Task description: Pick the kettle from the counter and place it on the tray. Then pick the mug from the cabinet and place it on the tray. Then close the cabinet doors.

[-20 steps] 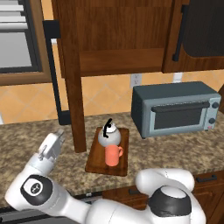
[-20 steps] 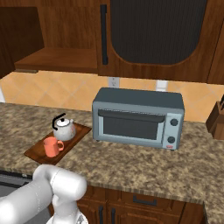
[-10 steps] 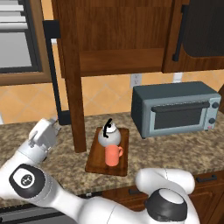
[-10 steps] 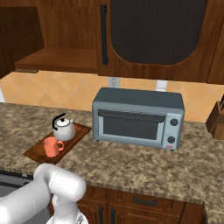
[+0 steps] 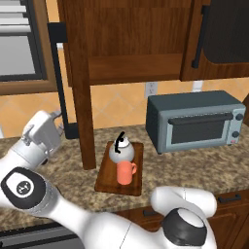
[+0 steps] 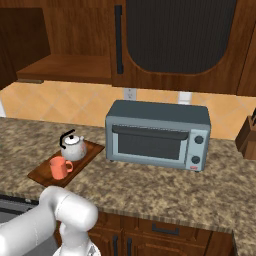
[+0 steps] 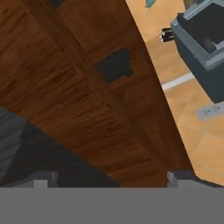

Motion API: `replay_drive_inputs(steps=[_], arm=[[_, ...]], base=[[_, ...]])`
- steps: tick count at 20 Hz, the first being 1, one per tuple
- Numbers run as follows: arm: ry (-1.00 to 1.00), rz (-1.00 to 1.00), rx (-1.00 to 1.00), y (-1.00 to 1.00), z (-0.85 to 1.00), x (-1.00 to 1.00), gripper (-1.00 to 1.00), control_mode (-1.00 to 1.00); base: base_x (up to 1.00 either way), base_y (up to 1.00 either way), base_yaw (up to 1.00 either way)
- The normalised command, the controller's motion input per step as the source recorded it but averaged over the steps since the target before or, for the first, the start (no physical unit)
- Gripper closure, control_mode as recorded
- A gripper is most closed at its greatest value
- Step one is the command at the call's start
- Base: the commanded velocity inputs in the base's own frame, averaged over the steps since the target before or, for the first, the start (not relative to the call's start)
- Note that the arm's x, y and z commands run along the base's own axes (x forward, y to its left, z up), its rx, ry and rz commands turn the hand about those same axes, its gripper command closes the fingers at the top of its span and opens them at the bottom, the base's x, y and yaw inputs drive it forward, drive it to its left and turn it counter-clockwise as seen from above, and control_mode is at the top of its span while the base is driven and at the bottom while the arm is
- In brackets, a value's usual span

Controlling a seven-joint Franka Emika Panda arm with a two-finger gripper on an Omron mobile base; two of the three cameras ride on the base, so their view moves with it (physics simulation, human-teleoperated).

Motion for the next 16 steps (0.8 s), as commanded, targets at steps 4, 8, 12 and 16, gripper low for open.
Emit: replay_drive_inputs(steps=[4, 8, 12, 16], arm=[[0.0, -0.04, 0.0, -0.22, 0.35, -0.18, -1.0, -1.0], [-0.02, -0.01, 0.06, -0.49, 0.02, -0.21, -1.0, -1.0], [-0.01, 0.0, 0.09, -0.64, 0.04, -0.08, -1.0, -1.0], [0.0, 0.0, 0.05, -0.75, 0.33, 0.0, -1.0, -1.0]], base=[[0.0, 0.0, 0.0], [0.0, 0.0, 0.0], [0.0, 0.0, 0.0], [0.0, 0.0, 0.0]])
